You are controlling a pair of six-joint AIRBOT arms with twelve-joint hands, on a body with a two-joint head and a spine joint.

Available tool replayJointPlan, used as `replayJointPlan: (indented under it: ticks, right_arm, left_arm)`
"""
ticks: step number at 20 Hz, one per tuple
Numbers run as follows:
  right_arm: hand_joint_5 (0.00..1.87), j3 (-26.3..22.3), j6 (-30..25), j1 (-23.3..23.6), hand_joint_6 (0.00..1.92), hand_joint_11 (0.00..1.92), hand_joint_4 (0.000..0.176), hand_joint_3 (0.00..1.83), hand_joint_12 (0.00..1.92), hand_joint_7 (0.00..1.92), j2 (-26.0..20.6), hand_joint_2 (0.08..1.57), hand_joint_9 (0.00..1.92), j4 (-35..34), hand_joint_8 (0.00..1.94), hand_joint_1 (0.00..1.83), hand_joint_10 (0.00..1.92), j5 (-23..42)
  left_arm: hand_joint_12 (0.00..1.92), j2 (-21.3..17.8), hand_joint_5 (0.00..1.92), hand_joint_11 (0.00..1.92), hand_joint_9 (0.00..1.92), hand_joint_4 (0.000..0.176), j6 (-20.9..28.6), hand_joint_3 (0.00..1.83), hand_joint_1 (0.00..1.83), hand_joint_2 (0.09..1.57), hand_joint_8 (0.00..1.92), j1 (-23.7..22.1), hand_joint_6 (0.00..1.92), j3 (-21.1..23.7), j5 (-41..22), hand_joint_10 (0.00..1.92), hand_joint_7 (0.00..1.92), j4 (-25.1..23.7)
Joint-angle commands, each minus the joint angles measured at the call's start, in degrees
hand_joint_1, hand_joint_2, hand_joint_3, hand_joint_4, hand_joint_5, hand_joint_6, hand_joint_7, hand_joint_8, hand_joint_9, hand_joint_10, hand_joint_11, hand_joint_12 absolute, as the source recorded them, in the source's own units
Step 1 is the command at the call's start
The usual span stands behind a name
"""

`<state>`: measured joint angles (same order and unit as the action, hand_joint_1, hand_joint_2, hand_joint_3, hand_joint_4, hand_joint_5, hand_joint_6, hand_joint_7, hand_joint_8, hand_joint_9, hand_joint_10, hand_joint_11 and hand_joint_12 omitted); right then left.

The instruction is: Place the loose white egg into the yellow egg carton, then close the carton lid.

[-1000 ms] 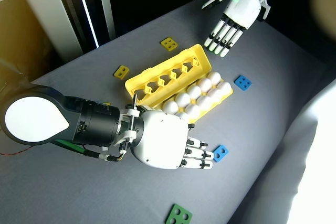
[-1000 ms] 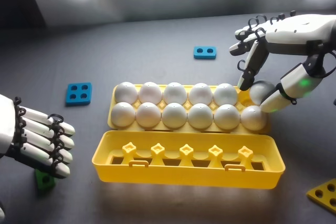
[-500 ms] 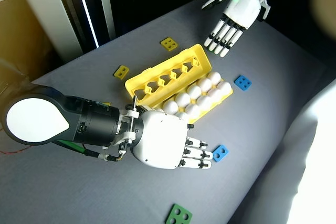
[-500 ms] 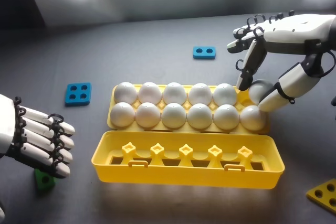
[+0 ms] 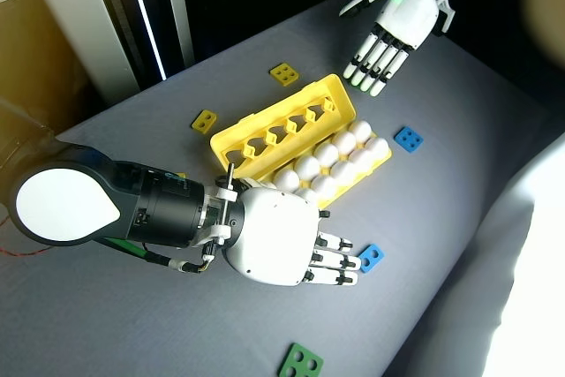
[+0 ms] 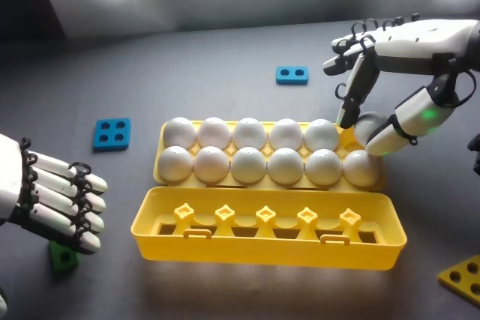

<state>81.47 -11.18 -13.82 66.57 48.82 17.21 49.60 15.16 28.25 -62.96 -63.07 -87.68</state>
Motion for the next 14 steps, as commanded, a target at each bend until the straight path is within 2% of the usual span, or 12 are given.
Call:
replayJointPlan:
  ticks: [1,7,8,9,14]
  right_arm:
    - [1.27,0.13,-0.34,0.08,0.46,0.0,0.176,0.0,0.0,0.28,-0.4,0.99,0.01,-1.98,0.01,1.1,0.0,3.82]
    - [1.36,0.23,-0.29,0.1,0.29,0.0,0.176,0.0,0.0,0.29,0.04,0.97,0.02,-3.1,0.0,1.11,0.0,4.05]
    - [1.05,0.27,-0.28,0.1,0.08,0.0,0.176,0.0,0.0,0.29,0.09,0.9,0.0,-3.31,0.0,0.97,0.0,4.05]
    - [1.0,0.34,-0.27,0.1,0.04,0.0,0.176,0.0,0.0,0.3,0.17,0.87,0.0,-3.59,0.01,0.94,0.0,4.04]
    - [0.99,0.62,-0.27,0.14,0.0,0.0,0.176,0.0,0.0,0.3,0.67,0.87,0.01,-4.16,0.0,0.91,0.0,3.88]
  left_arm:
    - [0.01,-0.9,0.31,0.02,0.13,0.0,0.33,0.0,0.0,1.12,0.01,-0.15,0.01,-0.31,-2.83,0.01,0.25,3.25]
    - [0.01,-0.88,0.3,0.0,0.12,0.0,0.35,0.0,0.0,1.12,0.0,-0.3,0.0,-0.3,-2.83,0.0,0.24,3.22]
    - [0.02,-0.87,0.31,0.01,0.12,0.0,0.36,0.0,0.0,1.12,0.0,-0.32,0.0,-0.3,-2.83,0.0,0.24,3.21]
    - [0.02,-0.87,0.31,0.02,0.12,0.0,0.37,0.0,0.0,1.12,0.0,-0.35,0.0,-0.3,-2.83,0.0,0.24,3.17]
    - [0.03,-0.86,0.31,0.02,0.12,0.0,0.42,0.0,0.0,1.12,0.0,-0.39,0.0,-0.3,-2.83,0.0,0.24,3.14]
